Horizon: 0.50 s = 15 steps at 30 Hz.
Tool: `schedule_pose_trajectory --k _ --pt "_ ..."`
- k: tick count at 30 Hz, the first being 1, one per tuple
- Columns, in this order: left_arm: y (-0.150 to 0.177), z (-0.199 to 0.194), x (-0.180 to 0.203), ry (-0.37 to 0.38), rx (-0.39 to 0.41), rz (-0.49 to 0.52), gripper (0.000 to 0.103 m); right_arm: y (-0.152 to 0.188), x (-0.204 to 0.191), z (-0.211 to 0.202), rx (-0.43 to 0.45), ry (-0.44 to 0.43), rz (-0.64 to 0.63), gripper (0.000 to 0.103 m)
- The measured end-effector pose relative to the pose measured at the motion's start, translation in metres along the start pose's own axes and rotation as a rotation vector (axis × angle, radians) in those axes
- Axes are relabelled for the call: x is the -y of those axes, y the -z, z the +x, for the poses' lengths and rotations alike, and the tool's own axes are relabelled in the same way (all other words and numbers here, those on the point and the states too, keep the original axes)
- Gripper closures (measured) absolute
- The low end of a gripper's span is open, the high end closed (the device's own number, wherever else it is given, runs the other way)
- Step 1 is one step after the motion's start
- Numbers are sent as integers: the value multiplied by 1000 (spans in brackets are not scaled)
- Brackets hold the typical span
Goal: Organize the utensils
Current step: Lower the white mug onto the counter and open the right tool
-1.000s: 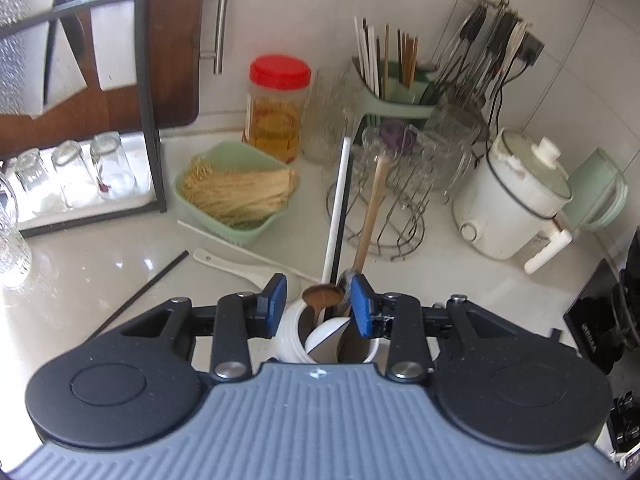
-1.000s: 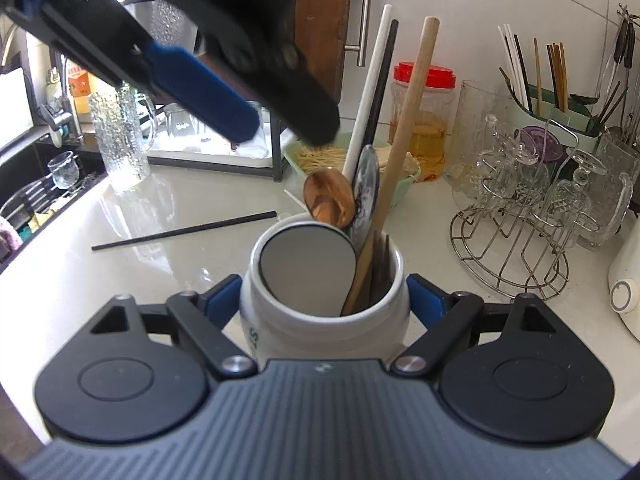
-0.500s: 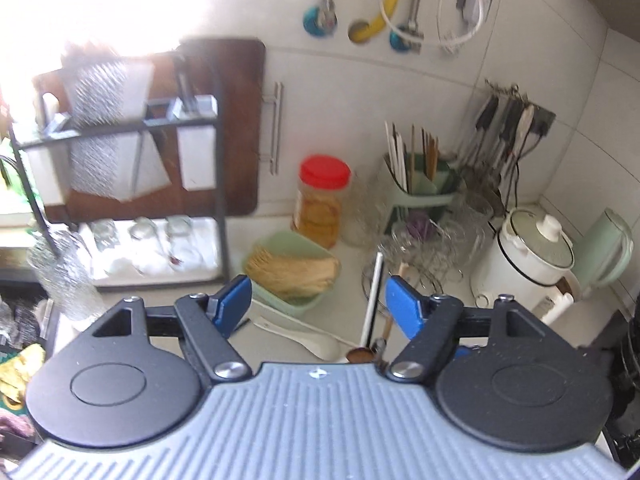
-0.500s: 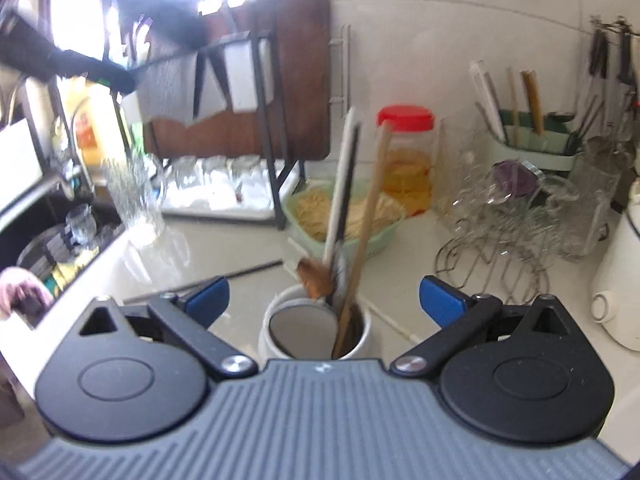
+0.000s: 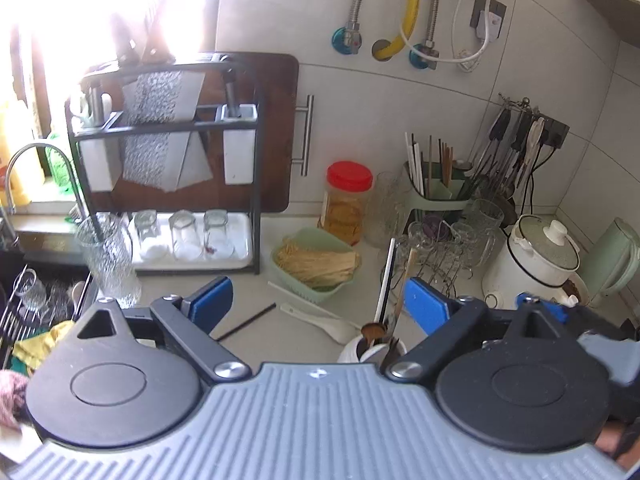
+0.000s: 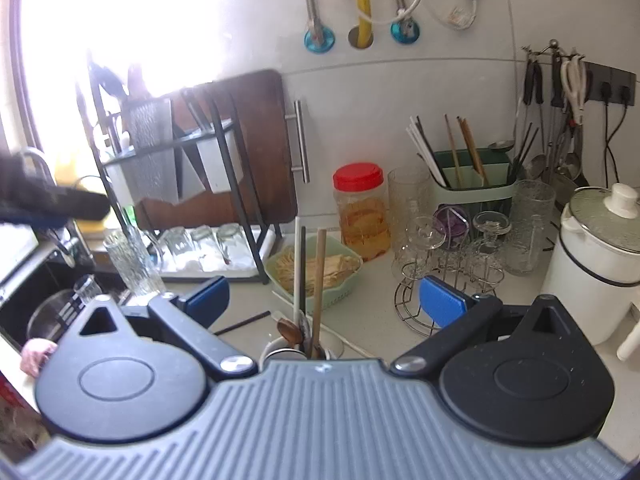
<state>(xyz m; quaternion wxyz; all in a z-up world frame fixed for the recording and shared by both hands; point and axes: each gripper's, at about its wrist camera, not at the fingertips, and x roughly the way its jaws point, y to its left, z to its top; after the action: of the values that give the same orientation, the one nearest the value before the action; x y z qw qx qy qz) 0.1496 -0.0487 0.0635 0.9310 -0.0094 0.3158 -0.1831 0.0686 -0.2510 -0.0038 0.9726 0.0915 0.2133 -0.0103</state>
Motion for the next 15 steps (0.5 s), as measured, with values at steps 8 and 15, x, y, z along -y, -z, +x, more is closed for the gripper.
schedule_pose_trajectory --k 8,15 --pt "28 -6 2 -48 -44 -6 7 6 -2 -35 18 14 39 0" --pt "46 -8 0 -50 -87 29 7 23 -5 -55 6 43 42 0"
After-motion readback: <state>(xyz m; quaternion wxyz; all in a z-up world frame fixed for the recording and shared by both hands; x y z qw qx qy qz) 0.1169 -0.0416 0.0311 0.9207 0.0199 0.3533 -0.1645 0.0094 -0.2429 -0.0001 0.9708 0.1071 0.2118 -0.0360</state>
